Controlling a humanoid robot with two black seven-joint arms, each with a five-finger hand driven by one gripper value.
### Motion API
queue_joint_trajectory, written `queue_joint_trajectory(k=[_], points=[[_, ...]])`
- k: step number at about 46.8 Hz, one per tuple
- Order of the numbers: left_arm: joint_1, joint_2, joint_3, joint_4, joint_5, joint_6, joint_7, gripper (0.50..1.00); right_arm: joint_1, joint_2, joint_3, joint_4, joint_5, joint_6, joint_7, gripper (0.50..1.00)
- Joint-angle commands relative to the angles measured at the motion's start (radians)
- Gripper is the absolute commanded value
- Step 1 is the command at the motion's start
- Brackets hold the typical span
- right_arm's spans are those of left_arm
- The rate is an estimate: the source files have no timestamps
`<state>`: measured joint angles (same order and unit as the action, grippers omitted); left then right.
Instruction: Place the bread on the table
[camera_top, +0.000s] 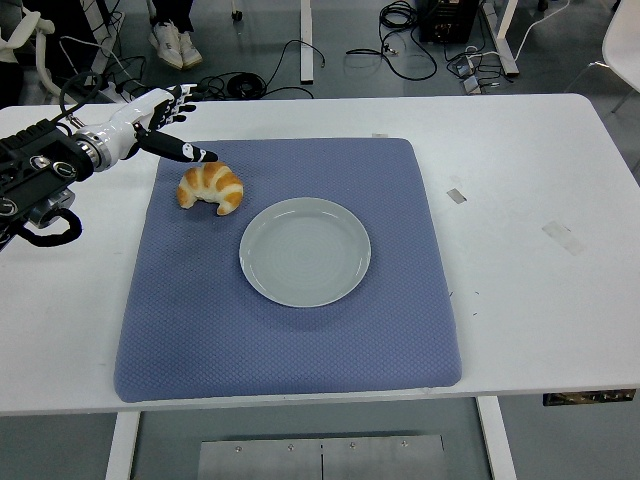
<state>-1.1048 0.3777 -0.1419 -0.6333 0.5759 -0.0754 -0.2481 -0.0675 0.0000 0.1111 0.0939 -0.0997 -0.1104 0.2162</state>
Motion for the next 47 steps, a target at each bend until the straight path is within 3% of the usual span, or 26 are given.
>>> queue_joint_trajectory(k=[1, 20, 28, 47], points=[[-0.001, 0.001, -0.004, 0.001, -0.001, 0.0, 0.0, 0.981, 0.0, 0.0, -0.001, 0.0, 0.0, 0.0, 0.0, 1.0], [-0.001, -0.014, -0.018, 0.0, -0.025, 0.019, 0.012, 0.981, 0.0, 0.0, 0.001, 0.001, 0.0, 0.0, 0.0, 1.0], [-0.001, -0.016, -0.041, 0.001, -0.191, 0.019, 0.145, 0.981, 0.0, 0.0, -0.001, 0.0, 0.0, 0.0, 0.0, 1.0], [-0.001, -0.046, -0.114, 0.007, -0.222, 0.017, 0.182, 0.981, 0.0, 0.0, -0.001, 0.001, 0.0, 0.0, 0.0, 1.0]])
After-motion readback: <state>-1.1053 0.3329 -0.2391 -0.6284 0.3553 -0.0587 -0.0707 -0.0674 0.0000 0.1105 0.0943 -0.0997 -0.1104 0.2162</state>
